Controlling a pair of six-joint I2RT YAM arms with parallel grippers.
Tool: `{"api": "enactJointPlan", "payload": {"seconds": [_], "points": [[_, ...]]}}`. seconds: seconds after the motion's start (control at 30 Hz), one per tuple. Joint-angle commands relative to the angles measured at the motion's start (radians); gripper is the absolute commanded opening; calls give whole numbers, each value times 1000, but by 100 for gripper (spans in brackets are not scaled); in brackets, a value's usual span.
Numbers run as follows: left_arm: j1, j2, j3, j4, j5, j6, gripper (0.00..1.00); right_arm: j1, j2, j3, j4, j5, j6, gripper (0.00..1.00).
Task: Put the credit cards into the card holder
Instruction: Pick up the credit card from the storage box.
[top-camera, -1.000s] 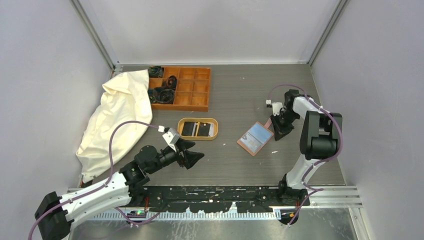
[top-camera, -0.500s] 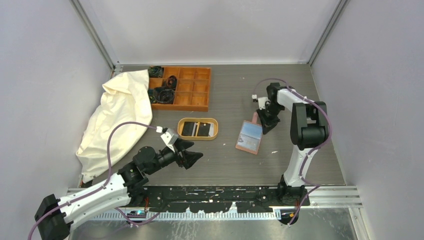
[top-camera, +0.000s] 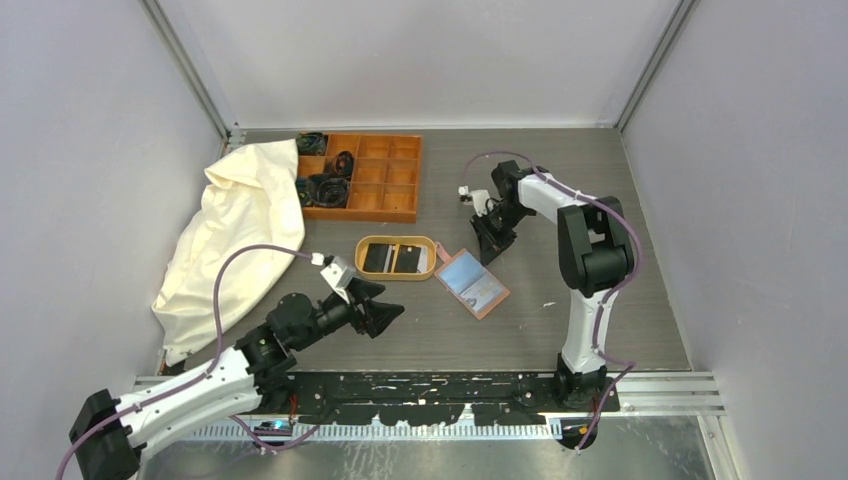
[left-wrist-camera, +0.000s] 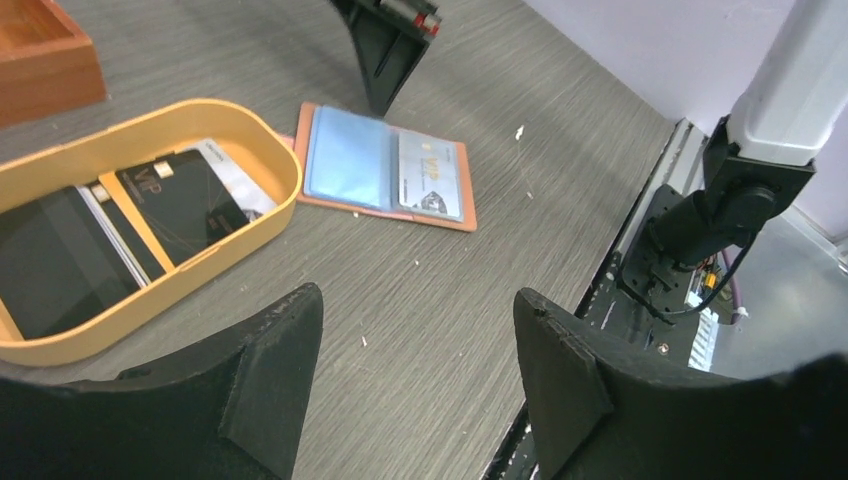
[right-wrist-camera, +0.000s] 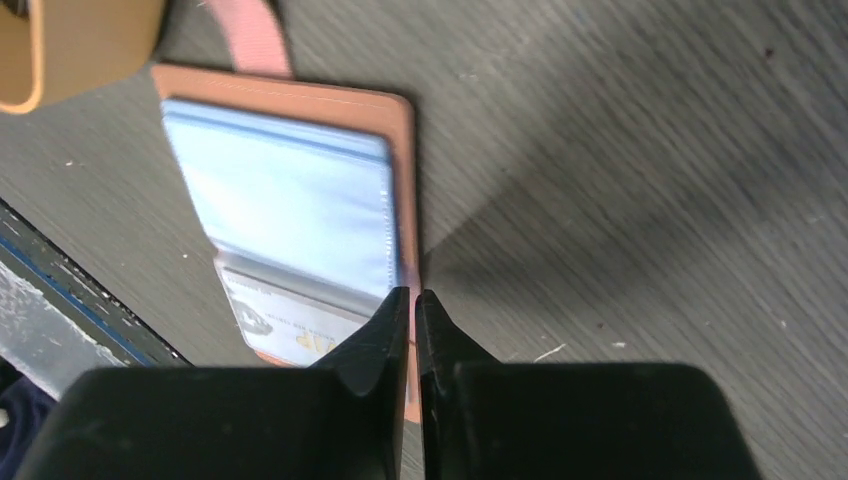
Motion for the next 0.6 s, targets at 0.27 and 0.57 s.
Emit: {"api": "enactJointPlan", "payload": {"seconds": [0.27,0.57], "points": [[4,246,24,142,-70,-65,65,94,-524,-359,53,-346,-477,41],[4,309,52,125,-93,-112,63,429,-443,-446,232,-28,-478,22]]}}
